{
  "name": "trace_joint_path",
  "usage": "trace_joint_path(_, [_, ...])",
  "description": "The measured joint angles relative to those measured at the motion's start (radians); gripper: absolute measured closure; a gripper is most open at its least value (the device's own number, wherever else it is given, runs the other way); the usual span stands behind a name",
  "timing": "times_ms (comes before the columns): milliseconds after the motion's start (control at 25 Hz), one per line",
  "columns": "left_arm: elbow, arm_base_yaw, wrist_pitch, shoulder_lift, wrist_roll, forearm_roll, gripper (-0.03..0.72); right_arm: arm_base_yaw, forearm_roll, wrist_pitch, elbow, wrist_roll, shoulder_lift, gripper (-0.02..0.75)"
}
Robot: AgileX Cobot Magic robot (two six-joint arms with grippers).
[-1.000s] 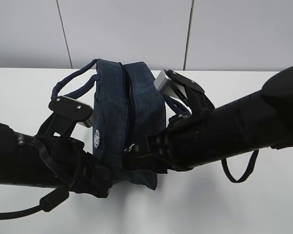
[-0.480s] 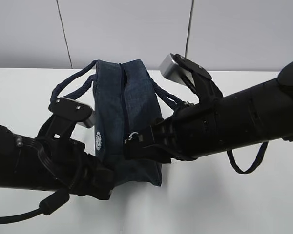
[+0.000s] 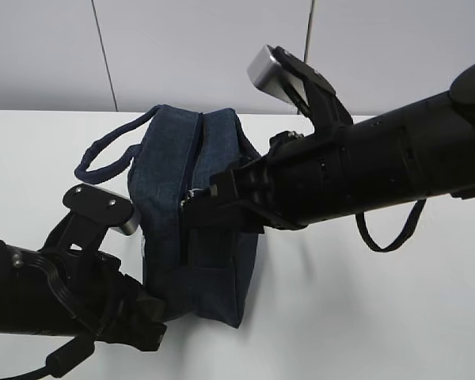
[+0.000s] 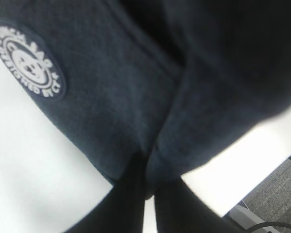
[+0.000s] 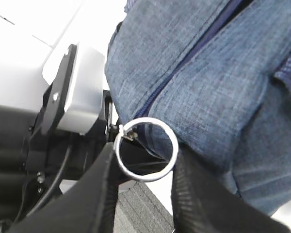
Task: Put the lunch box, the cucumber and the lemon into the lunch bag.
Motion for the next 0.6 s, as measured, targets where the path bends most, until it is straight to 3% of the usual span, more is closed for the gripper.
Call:
trace_joint_path(160, [0.000,0.000,0.006,0.000,0.000,0.000,0.696,0.000,-0.003,-0.034,-0.021,0.000,0.000,0.528])
trace_joint_path(200, [0.000,0.000,0.008,0.000,0.000,0.000,0.696,0.000,-0.005,-0.039,-0.026,0.000,0.000,0.559])
trace_joint_path(280, [0.011,0.000,0.022,0.005,0.002,0.000,0.696,0.000,0.022,-0.067,-0.054,0.000,-0.009,0.694])
trace_joint_path(360, [0.014,0.000,0.042,0.006,0.002,0.000,0.697,-0.001,0.032,-0.090,-0.072,0.000,-0.016,0.738])
trace_joint_path(600, [0.014,0.000,0.049,0.006,0.002,0.000,0.697,-0.003,0.032,-0.093,-0.094,0.000,-0.016,0.738])
